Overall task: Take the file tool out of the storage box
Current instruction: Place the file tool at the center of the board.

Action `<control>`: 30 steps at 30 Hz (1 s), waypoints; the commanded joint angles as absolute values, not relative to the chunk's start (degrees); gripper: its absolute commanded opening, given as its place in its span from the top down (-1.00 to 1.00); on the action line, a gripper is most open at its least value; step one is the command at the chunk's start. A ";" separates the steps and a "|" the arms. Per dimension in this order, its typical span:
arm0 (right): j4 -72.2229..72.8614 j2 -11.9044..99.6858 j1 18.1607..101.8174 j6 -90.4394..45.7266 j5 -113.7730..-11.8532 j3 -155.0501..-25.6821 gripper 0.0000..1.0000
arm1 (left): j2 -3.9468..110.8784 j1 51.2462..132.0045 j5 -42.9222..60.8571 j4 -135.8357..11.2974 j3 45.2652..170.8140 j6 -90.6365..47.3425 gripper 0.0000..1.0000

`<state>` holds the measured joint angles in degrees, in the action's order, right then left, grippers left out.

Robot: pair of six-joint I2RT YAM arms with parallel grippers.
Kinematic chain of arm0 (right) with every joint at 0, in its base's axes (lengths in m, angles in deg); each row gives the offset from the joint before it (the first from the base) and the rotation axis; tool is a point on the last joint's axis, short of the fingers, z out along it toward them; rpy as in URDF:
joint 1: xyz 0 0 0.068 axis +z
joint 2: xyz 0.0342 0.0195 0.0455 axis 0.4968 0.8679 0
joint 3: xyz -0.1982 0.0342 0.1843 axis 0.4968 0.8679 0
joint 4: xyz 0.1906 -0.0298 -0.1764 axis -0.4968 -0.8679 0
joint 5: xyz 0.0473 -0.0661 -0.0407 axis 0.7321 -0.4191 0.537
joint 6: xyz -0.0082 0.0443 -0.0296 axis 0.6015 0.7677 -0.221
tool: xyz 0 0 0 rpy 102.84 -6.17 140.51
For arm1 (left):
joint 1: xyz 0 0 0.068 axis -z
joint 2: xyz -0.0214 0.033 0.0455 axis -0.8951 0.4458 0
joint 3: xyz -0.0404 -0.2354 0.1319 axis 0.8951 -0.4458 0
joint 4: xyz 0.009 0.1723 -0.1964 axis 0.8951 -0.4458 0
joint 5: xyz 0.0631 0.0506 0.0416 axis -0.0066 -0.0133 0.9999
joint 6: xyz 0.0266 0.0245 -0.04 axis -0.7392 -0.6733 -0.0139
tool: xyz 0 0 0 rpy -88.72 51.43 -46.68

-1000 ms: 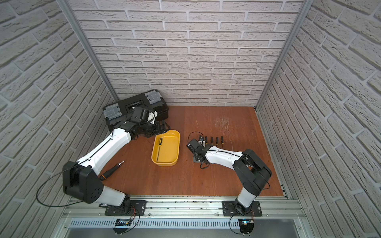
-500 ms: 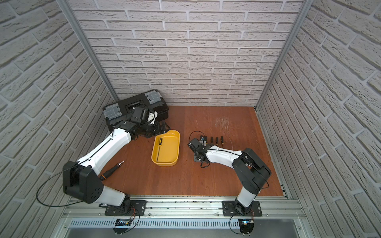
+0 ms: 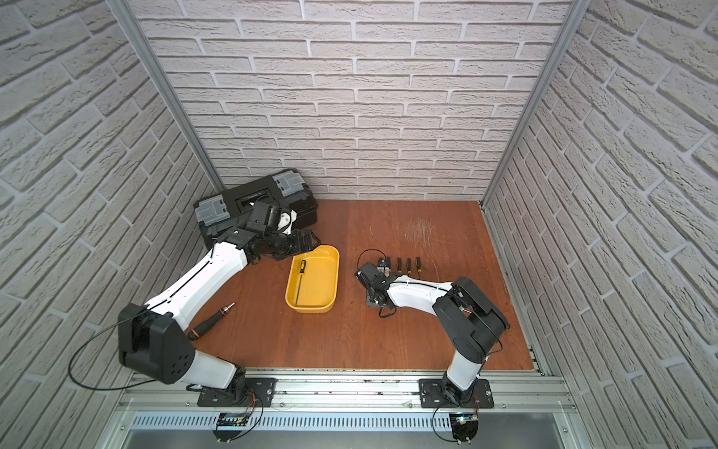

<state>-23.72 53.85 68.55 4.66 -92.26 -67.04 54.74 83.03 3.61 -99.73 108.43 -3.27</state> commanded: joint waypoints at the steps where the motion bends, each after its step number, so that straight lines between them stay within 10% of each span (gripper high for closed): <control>1: -21.99 55.26 68.00 5.28 -92.21 -65.57 0.95 | 54.68 83.16 4.30 -99.59 107.98 -4.06 -0.97; 30: -23.32 53.93 67.49 3.94 -94.06 -65.73 0.66 | 55.99 83.57 6.16 -102.66 109.46 -5.63 -0.97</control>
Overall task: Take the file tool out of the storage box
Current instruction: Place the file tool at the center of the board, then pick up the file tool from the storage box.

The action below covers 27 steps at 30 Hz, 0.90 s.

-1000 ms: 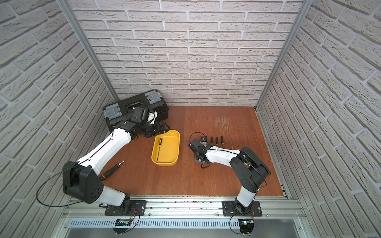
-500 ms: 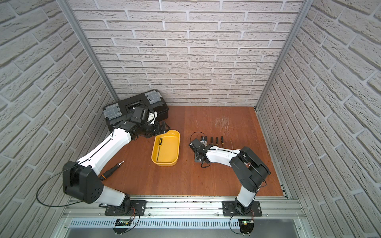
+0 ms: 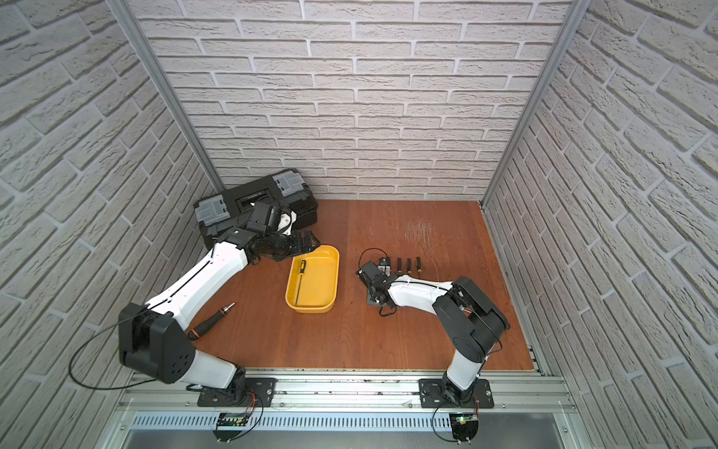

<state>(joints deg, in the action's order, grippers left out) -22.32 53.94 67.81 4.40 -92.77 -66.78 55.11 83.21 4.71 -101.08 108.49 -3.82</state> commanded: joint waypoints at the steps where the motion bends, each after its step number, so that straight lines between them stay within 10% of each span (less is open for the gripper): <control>1: -23.46 53.53 67.54 3.78 -94.17 -65.73 0.65 | 56.16 83.57 6.34 -102.82 109.47 -5.73 -0.97; 27: -26.72 26.83 66.84 -11.65 -85.06 -68.55 0.32 | 66.74 87.43 20.30 -109.48 112.84 -8.68 -0.96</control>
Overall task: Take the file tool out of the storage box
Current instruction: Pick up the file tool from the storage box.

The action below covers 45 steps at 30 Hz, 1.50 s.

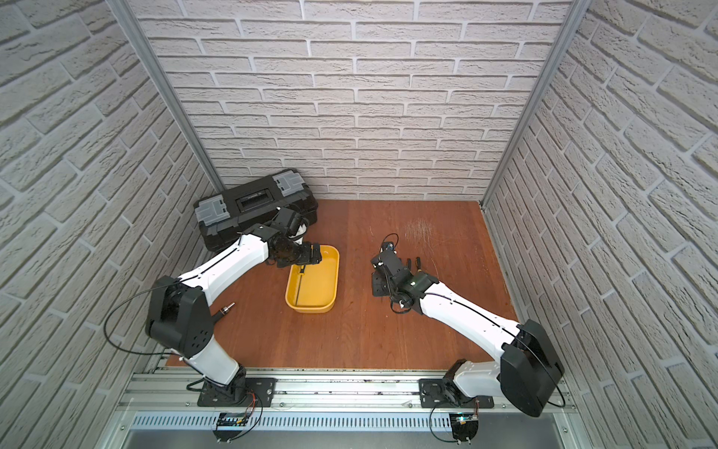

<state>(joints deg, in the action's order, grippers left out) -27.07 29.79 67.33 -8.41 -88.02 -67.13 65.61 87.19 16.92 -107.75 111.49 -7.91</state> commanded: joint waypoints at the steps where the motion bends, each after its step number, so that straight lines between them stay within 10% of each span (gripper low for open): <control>1: -26.37 26.04 66.77 -12.29 -83.80 -68.48 0.29 | 67.10 87.48 20.85 -109.63 112.96 -8.55 -0.95; 14: -25.64 22.02 65.91 -17.03 -74.42 -67.23 -0.61 | 74.91 89.15 26.01 -111.14 118.32 -8.44 -0.51; 45: -24.28 20.08 64.33 -17.77 -67.59 -64.76 -1.00 | 92.98 92.00 41.65 -117.43 128.40 -9.17 0.00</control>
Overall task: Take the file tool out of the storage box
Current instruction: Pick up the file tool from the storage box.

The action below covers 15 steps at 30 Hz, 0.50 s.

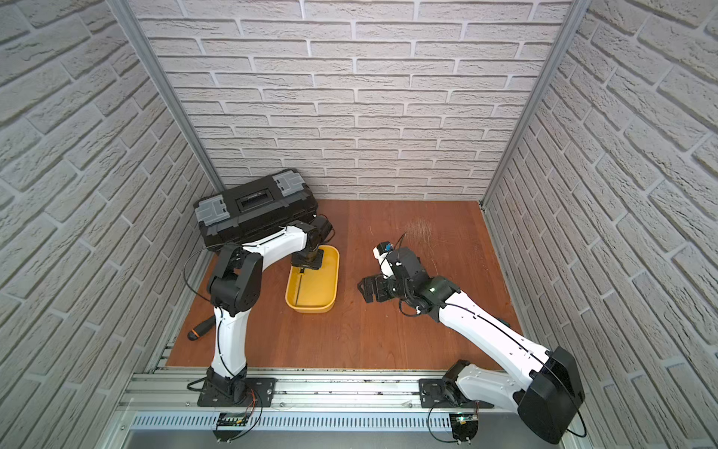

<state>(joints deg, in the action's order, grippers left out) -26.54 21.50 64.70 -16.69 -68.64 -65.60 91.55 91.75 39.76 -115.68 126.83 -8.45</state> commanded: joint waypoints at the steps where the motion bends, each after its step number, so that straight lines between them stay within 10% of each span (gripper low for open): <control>1: -24.27 19.91 64.25 -17.77 -67.66 -64.67 -1.00 | 93.37 92.00 41.73 -117.56 128.53 -9.27 0.00; 15: -24.45 18.87 64.02 -17.37 -69.19 -63.65 -1.00 | 95.85 91.92 38.54 -115.10 128.49 -9.52 0.09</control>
